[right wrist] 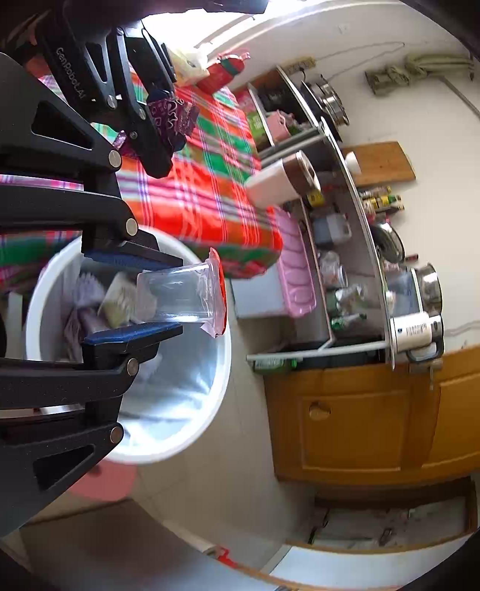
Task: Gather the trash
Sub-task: 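Carry the snack bag and cup over the white bin and open both grippers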
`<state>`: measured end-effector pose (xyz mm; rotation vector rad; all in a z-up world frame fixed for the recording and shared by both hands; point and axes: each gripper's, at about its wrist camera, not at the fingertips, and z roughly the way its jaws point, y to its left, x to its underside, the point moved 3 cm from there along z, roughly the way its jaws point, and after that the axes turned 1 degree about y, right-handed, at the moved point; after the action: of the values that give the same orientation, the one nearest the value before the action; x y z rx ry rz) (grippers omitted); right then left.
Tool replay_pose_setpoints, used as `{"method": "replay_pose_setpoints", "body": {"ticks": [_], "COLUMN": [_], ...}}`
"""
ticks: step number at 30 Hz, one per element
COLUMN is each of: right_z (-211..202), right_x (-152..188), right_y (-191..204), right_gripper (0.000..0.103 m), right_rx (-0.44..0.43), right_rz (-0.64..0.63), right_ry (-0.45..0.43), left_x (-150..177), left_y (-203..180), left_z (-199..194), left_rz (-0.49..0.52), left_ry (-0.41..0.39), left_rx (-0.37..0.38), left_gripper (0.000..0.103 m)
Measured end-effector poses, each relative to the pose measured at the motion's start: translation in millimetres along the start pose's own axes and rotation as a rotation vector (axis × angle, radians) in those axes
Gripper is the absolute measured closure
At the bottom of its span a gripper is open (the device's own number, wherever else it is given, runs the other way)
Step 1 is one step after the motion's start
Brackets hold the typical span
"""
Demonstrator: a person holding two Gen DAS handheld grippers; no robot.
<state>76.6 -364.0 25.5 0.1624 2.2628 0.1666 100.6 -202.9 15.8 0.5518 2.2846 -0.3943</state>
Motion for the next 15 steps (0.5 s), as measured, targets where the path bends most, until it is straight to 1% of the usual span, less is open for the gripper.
{"method": "replay_pose_setpoints", "body": {"ticks": [7, 9, 15], "right_z": [1, 4, 24], "right_x": [7, 9, 15], "right_y": [-46, -55, -70], "right_gripper": [0.074, 0.074, 0.074], "right_rx": [0.060, 0.075, 0.088], "right_rz": [0.036, 0.047, 0.046], "right_ry": [0.032, 0.045, 0.103], "left_x": [-1, 0, 3], "left_y": [-39, -46, -52], "left_z": [28, 37, 59], "left_rz": [0.030, 0.031, 0.031], "left_ry": [0.044, 0.067, 0.115], "left_rx": [0.046, 0.057, 0.049], "left_gripper": [0.063, 0.063, 0.063]}}
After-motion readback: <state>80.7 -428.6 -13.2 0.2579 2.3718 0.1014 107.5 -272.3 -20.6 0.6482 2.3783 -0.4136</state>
